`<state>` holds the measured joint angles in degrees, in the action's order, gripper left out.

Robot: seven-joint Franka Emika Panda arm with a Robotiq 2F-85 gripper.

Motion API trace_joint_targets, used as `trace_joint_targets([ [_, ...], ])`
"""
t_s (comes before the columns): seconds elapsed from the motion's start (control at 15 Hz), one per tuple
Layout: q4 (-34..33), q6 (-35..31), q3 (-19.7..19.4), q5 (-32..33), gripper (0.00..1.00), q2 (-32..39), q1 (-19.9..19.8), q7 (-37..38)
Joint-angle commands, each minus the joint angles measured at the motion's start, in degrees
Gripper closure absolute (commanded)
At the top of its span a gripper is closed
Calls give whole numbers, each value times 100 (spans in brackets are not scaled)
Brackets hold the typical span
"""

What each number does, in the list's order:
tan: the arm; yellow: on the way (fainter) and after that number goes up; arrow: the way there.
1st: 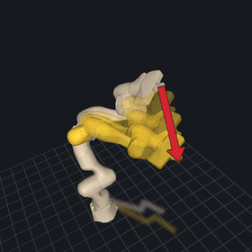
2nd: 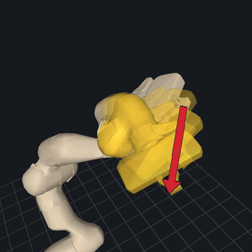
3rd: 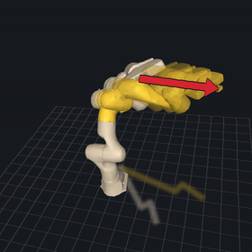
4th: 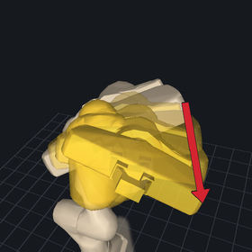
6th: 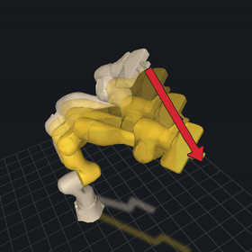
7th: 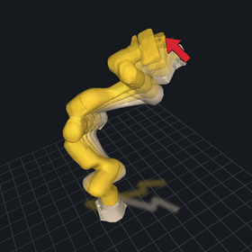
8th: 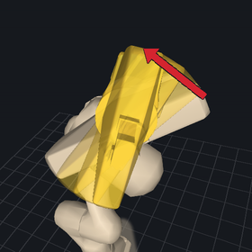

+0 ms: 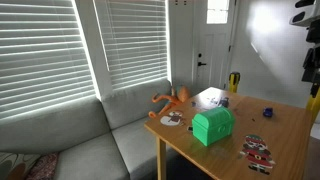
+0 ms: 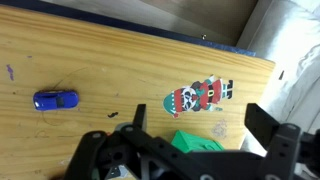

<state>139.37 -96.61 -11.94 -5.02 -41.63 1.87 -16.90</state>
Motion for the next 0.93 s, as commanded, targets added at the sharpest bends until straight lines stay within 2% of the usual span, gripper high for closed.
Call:
trace_joint_targets([
  [0.0, -17, 20, 73, -49, 0, 18, -102, -54],
  [0.6, -18, 19, 73, -49, 0, 18, -102, -54],
  [0.73, -62, -283, 267, 8, 0, 243, -369, 682],
  [0.87, -115, -594, 309, 20, 0, 486, -515, 1089],
])
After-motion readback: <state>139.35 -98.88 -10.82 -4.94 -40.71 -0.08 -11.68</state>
